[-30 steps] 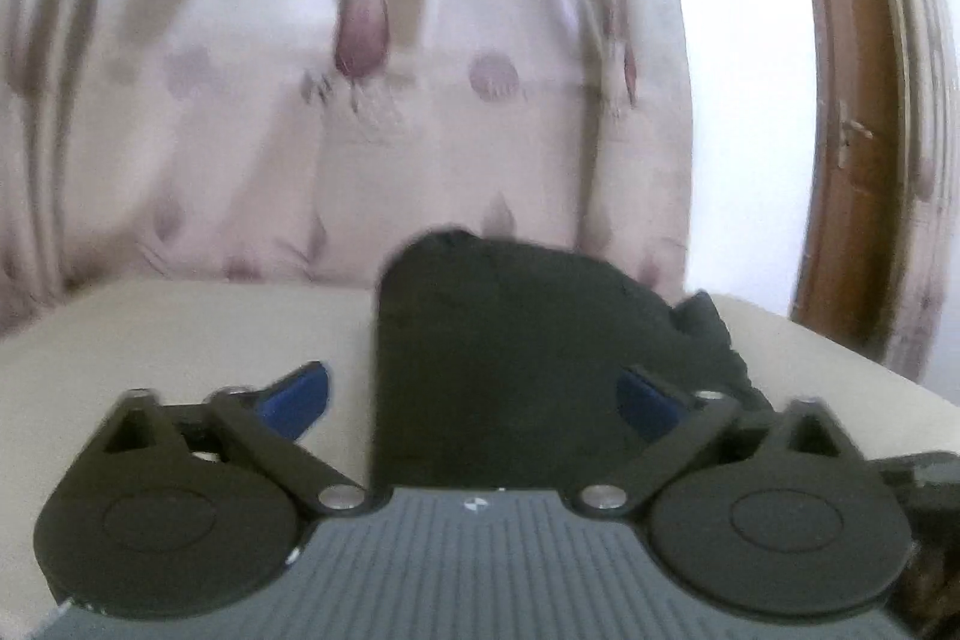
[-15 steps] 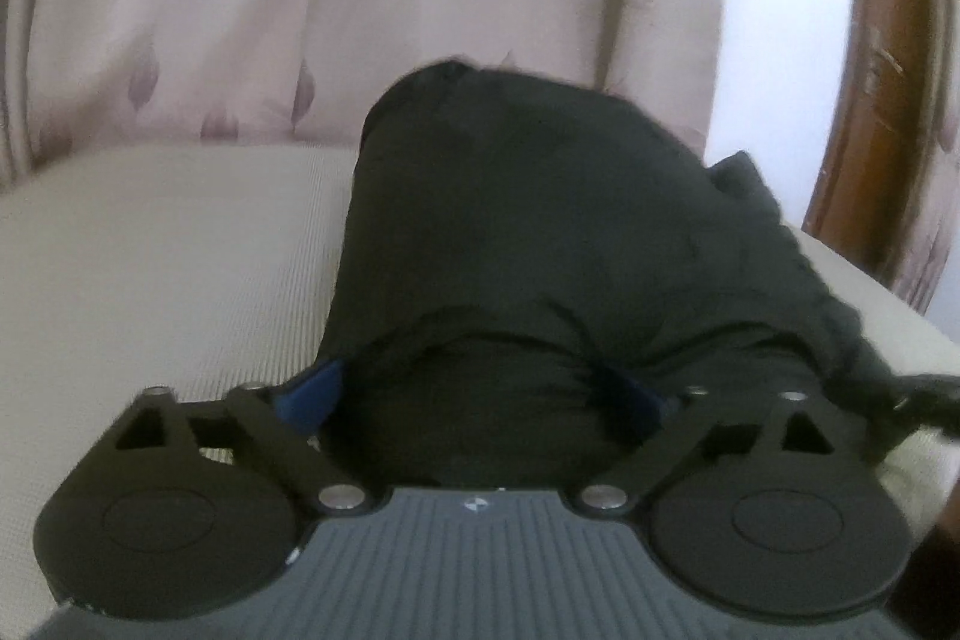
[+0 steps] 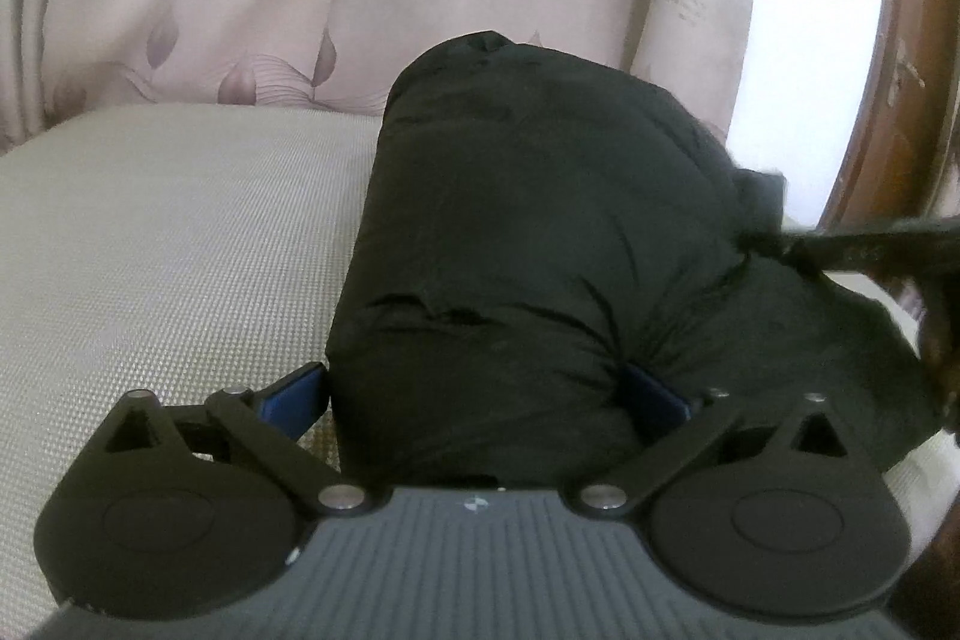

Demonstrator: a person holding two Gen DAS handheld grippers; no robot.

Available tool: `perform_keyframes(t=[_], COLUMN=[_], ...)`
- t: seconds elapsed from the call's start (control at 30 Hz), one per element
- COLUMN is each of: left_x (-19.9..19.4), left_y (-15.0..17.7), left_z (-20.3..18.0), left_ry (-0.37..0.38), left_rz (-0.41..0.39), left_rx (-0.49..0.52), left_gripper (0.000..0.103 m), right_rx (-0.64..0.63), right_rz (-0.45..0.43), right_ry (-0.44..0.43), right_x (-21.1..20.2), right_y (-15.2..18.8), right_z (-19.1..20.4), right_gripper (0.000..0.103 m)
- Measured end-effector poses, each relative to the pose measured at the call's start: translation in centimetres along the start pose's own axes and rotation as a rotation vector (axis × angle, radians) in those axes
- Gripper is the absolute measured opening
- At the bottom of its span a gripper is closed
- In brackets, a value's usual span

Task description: Fold large clothes

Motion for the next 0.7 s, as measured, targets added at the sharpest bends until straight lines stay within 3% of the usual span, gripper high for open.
perform_keyframes(t=[0.17,0.3,0.43,0.53,0.7], left_x=[-0.3,-2.4,-4.5,-3.7,-0.3], left_y=[0.0,-0.9,-2.9,-4.6,-5.3], left_z=[-0.5,-2.4,-3.5,-3.7,-4.4], left_ry=[-0.018,-0.107,-0.097,-0.073,-0.124], left_rz=[-0.011,-0.077,-0.156,-0.136,-0.031], left_rx=[0.025,0.134,0.182,0.167,0.193], left_gripper=[0.103,0.100,0.103,0.103,0.103], right_rx=[0.113,0.180,0.117,0.110,0.051], right_rz=[0.023,0.043,-0.030,-0.121,-0.071], right_ry=[-0.046,-0.087,-0.035,-0.035,0.014], right_x=[1.8,1.8,-1.3,-3.1,-0.7], right_y=[2.4,1.9,0.4,-1.4,-4.3], right_z=[-1.7,-2.7,-2.1,-2.0,-2.3], right_gripper=[0.009,0.010,0.012,0.013,0.013])
Point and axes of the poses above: each gripper's, at about its wrist camera, not at the fingertips, and x roughly the way its jaws point, z to its left, y to its underside, the point moved 3 cm from there along x, roughly the way its jaws point, and after that the axes turned 5 degrees about z, right-handed, at the moved point
